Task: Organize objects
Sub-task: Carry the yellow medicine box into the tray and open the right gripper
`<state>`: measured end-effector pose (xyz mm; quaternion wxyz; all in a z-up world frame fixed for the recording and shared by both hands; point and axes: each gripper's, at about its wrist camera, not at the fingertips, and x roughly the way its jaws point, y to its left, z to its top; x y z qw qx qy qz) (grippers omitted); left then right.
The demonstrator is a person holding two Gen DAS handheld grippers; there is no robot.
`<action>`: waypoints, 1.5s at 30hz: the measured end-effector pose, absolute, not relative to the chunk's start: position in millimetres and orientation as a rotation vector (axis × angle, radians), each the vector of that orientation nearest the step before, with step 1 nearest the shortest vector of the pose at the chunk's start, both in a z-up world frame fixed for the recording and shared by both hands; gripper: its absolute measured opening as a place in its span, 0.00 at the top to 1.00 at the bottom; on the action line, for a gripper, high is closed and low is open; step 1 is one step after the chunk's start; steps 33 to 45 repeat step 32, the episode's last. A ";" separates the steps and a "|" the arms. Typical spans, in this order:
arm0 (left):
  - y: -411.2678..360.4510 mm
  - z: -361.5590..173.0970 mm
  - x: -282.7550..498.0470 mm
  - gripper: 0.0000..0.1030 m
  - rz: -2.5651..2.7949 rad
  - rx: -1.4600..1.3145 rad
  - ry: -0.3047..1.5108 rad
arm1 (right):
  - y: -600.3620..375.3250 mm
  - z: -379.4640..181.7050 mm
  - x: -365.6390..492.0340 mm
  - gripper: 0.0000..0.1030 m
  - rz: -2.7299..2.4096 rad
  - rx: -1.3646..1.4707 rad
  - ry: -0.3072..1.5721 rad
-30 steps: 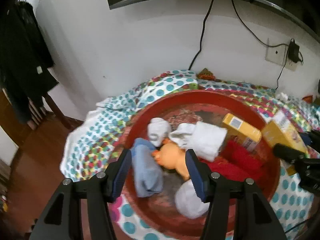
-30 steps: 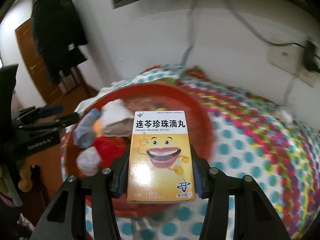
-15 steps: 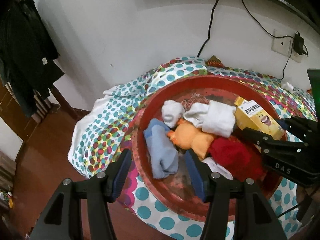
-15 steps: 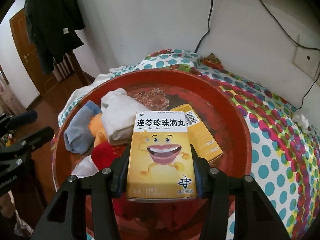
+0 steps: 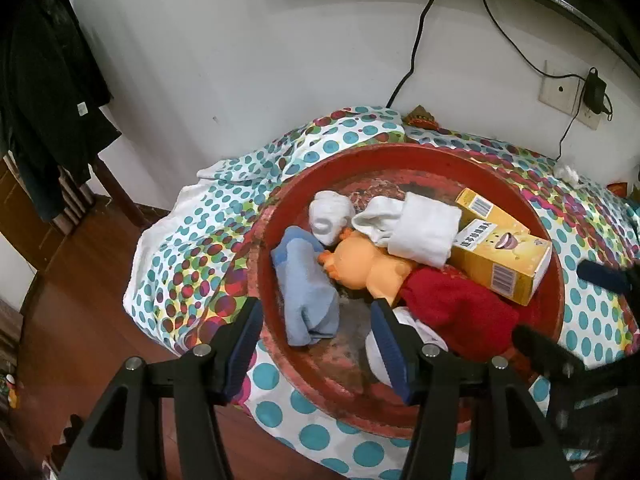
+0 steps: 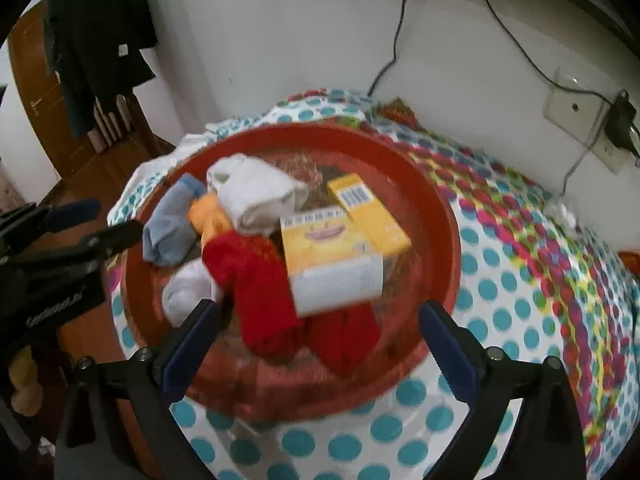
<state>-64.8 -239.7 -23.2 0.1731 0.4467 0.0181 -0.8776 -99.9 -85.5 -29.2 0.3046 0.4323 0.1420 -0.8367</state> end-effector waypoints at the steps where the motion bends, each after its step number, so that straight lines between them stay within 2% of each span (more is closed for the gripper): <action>1: -238.3 -23.6 -65.3 0.44 -2.490 1.271 0.053 | -84.8 -28.7 -96.3 0.03 -2.217 1.161 0.373; 24: -222.4 -35.5 -73.4 0.44 -2.486 1.341 0.166 | -80.1 -42.8 -76.4 0.03 -2.202 1.297 0.316; 45: -214.4 -35.6 -69.2 0.44 -2.485 1.358 0.140 | -76.8 -41.9 -75.9 0.03 -2.211 1.304 0.321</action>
